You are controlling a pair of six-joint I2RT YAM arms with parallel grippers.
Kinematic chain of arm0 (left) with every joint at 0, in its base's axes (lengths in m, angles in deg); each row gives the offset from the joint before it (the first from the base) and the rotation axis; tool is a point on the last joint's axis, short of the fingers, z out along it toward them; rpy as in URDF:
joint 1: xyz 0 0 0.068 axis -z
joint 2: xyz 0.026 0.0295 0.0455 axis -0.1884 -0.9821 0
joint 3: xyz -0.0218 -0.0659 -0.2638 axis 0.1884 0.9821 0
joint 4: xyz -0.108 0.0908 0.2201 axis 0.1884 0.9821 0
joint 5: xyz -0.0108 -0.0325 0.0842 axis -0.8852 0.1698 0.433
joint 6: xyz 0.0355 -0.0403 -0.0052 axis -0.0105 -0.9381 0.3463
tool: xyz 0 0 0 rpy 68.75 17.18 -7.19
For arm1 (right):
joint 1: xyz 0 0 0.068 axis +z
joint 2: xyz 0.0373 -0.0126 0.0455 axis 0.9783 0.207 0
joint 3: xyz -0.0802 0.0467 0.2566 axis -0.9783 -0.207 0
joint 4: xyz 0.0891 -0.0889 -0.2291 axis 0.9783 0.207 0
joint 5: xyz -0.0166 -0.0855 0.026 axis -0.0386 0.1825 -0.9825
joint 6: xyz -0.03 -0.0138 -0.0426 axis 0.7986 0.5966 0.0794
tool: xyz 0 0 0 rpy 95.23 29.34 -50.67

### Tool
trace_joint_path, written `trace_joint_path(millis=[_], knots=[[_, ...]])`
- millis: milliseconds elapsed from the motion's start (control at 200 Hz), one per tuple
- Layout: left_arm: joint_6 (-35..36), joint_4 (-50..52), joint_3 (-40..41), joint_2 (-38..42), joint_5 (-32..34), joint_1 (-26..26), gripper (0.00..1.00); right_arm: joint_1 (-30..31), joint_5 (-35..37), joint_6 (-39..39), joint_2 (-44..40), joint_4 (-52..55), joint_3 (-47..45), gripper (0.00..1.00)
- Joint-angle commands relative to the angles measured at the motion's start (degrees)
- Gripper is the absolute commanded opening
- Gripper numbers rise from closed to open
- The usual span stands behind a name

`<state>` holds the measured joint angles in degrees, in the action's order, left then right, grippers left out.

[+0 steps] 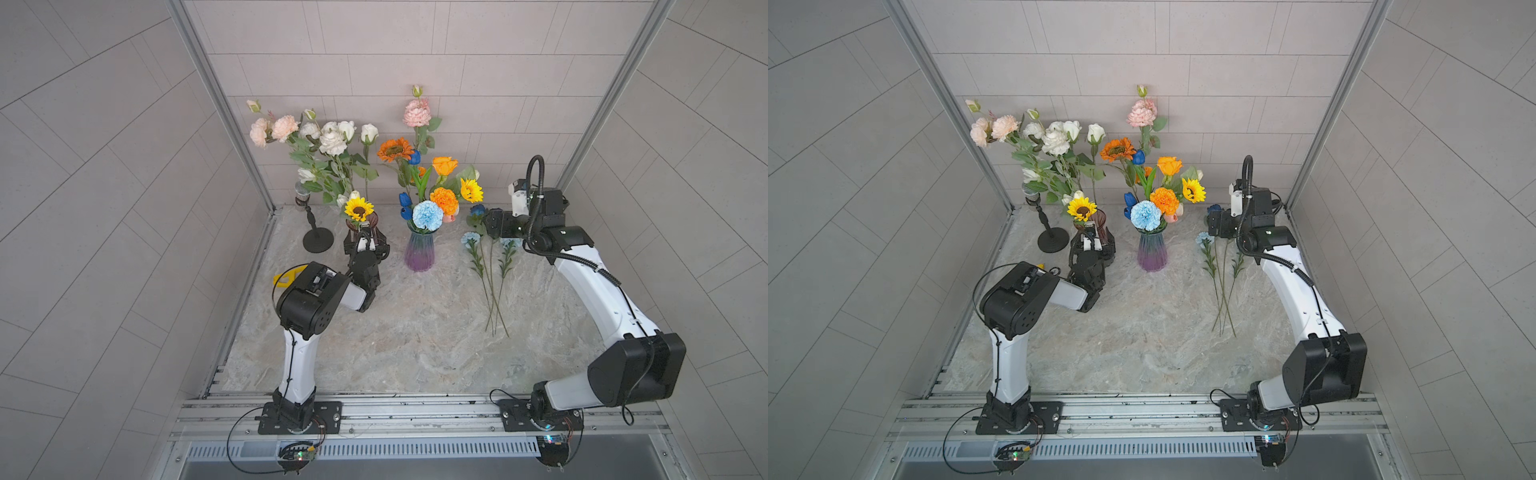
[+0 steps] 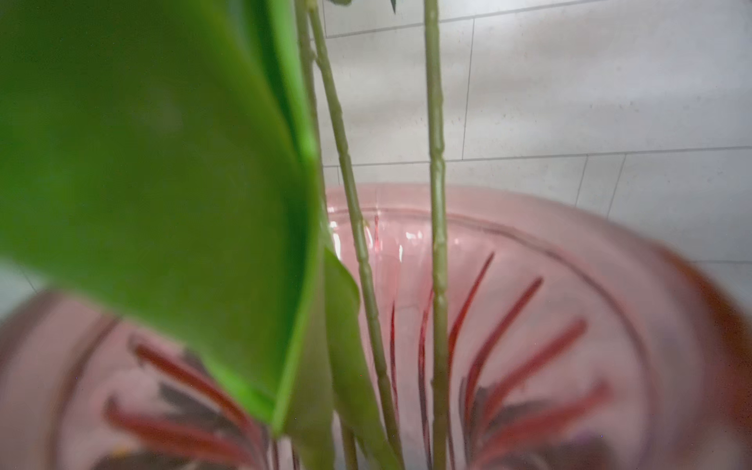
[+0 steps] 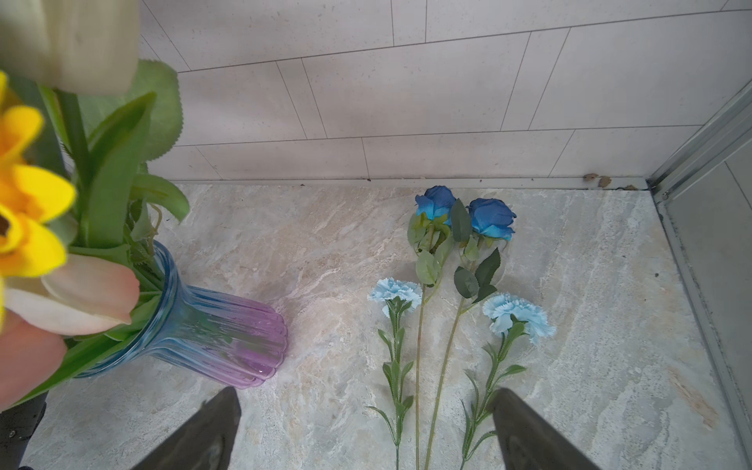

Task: Pick out blue flowers from the vase
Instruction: Move the vase to the center of the board.

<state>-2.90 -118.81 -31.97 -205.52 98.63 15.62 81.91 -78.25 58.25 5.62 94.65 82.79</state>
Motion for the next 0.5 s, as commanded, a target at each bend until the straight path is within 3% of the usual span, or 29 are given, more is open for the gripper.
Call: trace_joint_path(millis=[0,495], knots=[[1.15,0.66,1.86,3.0,-0.69,-0.21,1.0,0.0,1.06,0.26,-2.26,-0.16,-0.47,0.97],[4.31,2.0,6.49,13.68,-0.76,4.42,1.0,-0.28,0.93,0.02,-2.81,-0.07,-0.32,0.97]])
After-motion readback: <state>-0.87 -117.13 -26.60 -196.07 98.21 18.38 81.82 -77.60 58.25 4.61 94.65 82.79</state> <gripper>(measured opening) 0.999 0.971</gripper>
